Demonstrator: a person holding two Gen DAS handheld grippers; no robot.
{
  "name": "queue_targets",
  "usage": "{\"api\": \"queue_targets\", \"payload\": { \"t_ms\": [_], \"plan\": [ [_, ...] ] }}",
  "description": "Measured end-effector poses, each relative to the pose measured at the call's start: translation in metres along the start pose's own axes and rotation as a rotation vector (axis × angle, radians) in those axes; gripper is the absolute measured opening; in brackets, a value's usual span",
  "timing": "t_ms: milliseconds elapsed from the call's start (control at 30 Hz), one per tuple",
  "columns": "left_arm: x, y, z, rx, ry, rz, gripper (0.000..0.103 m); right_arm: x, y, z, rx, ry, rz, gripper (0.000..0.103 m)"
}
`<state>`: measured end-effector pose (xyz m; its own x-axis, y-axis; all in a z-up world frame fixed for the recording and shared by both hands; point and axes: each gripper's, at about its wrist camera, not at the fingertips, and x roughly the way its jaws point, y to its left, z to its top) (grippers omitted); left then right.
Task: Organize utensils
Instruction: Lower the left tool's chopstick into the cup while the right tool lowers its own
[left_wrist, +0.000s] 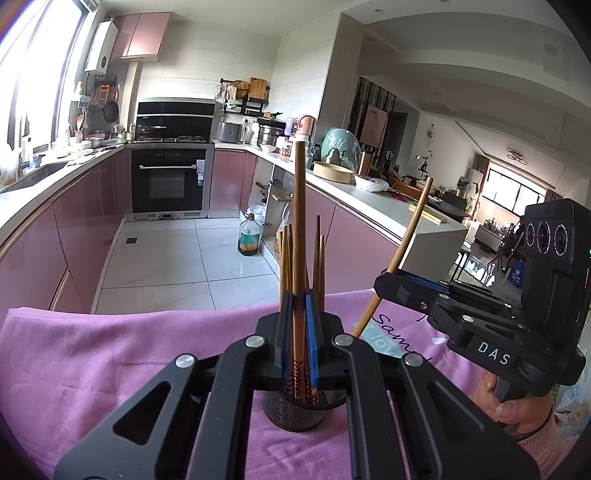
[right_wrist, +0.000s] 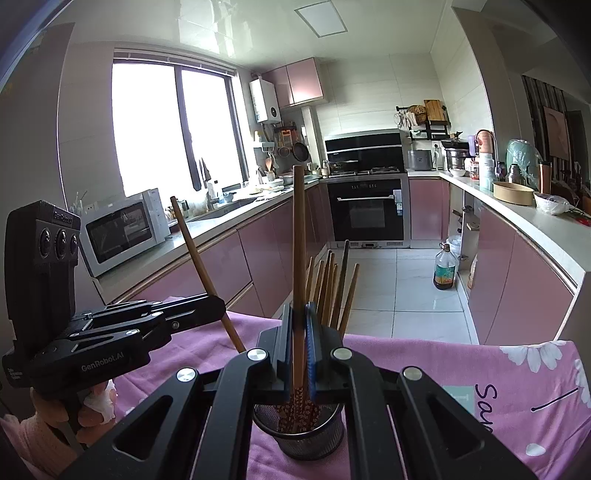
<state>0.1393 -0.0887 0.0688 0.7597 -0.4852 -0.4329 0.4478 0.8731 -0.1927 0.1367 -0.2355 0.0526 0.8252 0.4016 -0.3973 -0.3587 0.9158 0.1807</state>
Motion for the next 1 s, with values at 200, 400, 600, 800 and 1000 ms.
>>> {"api": "queue_targets", "payload": {
  "t_ms": [200,400,600,800,1000],
  "plan": [
    [0.005,0.002,0.001,-0.004,0.014,0.001,0.008,0.006,-0.001,-0.001,0.001,0.018,-0.002,0.005],
    [0.005,0.006,0.0,-0.004,0.028,-0.001,0.008,0.009,-0.004,-0.002,0.005,0.028,0.0,0.005],
    [0.007,0.011,-0.001,-0.01,0.045,-0.004,0.008,0.012,-0.005,-0.006,0.006,0.038,0.002,0.005],
    [0.008,0.014,0.0,-0.011,0.058,-0.005,0.008,0.014,-0.01,-0.007,0.008,0.047,0.005,0.005],
    [0.009,0.018,-0.002,-0.011,0.069,-0.008,0.008,0.016,-0.012,-0.009,0.011,0.053,0.005,0.005]
  ]
}}
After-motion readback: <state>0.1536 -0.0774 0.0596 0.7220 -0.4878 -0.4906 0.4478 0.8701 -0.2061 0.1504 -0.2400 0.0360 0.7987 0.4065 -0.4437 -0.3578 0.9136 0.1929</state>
